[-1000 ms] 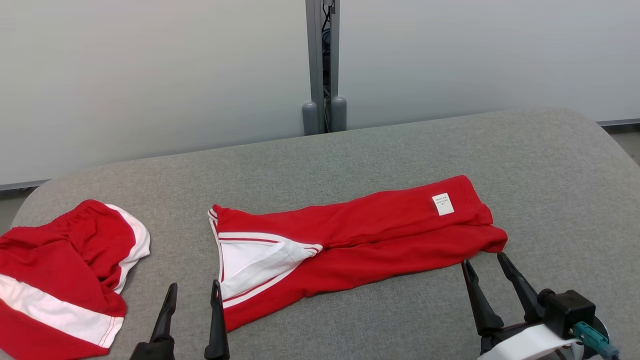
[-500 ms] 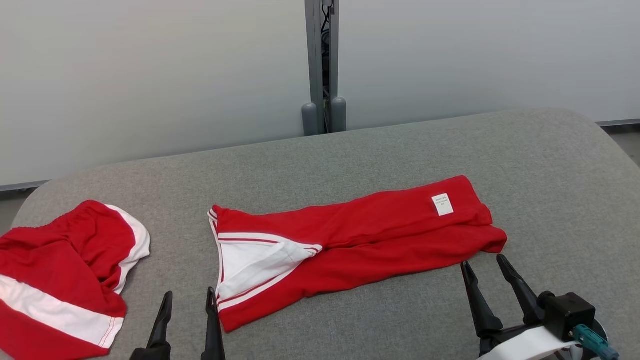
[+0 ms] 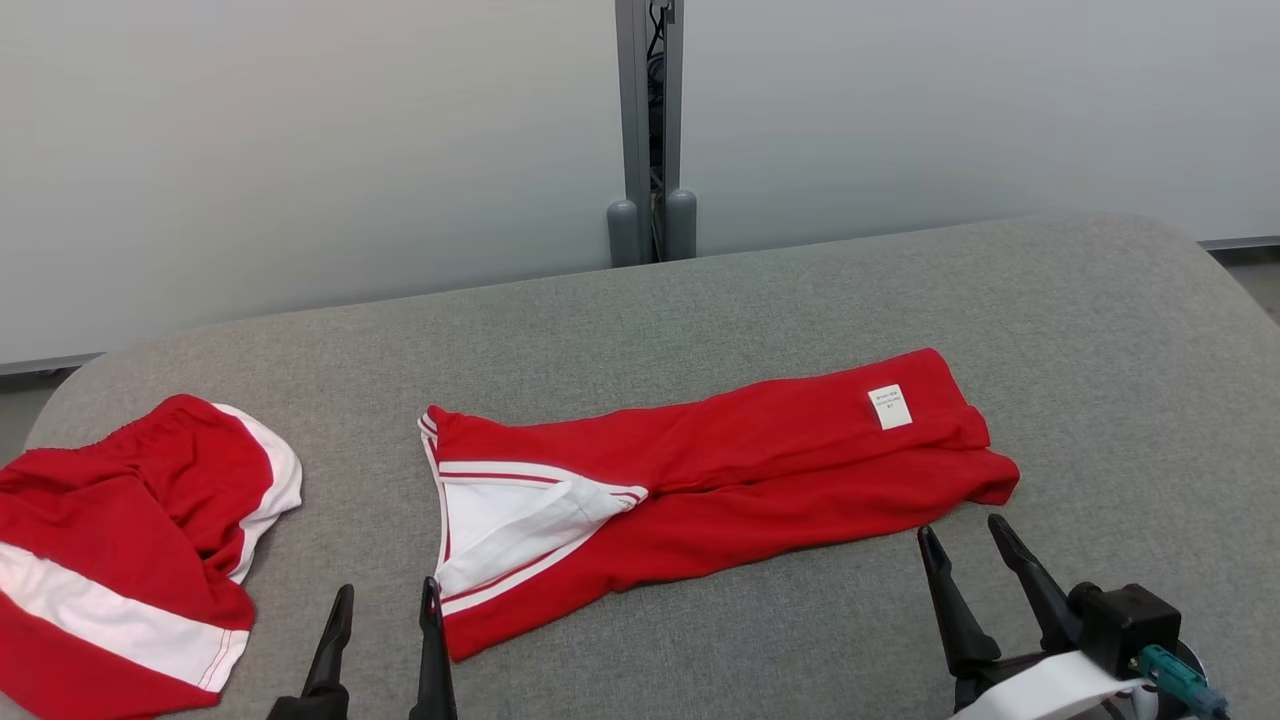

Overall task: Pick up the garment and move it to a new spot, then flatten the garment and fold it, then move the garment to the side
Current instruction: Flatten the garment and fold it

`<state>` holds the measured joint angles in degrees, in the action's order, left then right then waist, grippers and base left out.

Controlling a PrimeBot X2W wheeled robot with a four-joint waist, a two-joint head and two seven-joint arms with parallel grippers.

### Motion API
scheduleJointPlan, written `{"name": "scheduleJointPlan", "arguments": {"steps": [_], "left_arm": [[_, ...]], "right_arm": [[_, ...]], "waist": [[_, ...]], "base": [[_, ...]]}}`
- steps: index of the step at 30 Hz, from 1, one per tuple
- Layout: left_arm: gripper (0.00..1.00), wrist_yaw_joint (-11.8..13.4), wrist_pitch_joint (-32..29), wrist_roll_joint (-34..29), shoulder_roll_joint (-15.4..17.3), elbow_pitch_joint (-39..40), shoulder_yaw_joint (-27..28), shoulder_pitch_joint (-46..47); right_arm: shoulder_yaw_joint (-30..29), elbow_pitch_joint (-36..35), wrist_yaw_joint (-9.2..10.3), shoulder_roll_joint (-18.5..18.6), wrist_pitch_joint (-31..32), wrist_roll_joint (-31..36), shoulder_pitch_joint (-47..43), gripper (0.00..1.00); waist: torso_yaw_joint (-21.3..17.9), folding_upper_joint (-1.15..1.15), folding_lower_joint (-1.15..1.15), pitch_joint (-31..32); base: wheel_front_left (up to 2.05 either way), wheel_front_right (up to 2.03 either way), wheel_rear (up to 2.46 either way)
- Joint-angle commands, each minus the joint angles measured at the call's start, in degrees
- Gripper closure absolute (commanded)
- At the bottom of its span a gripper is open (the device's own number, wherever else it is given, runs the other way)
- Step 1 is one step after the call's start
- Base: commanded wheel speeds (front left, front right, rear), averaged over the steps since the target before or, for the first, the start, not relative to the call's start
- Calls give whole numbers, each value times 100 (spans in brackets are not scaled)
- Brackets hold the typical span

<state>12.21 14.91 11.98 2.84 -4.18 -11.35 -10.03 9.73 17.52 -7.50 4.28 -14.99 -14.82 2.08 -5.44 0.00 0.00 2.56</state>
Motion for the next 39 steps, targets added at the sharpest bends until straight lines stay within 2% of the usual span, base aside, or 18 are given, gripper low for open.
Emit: {"name": "scheduleJointPlan", "arguments": {"steps": [1,7,14,22,30,39], "left_arm": [[0,-22,32,-29,14,-8,-9,91],[0,-51,32,-102,14,37,-43,181],[0,-113,31,-204,16,33,-137,314],[0,-186,32,-336,14,36,-256,673],[0,-257,32,-428,15,-35,-397,1014],[0,-269,32,-457,14,-102,-503,1223]], "right_arm": [[-14,86,2,44,-35,-66,138,0],[-269,621,2,21,-34,-375,516,0],[-673,1977,2,93,-19,-709,1505,0],[-1026,3392,2,367,26,-1143,2847,0],[-1055,4575,2,495,55,-1252,3753,0],[-845,5366,2,411,216,-1249,4103,0]], "waist": [[5,0,0,-25],[19,0,0,-151],[73,0,0,-397],[243,0,0,-1022],[386,0,0,-1501],[451,0,0,-1683]], "base": [[0,0,0],[0,0,0],[0,0,0],[0,0,0],[0,0,0],[0,0,0]]}}
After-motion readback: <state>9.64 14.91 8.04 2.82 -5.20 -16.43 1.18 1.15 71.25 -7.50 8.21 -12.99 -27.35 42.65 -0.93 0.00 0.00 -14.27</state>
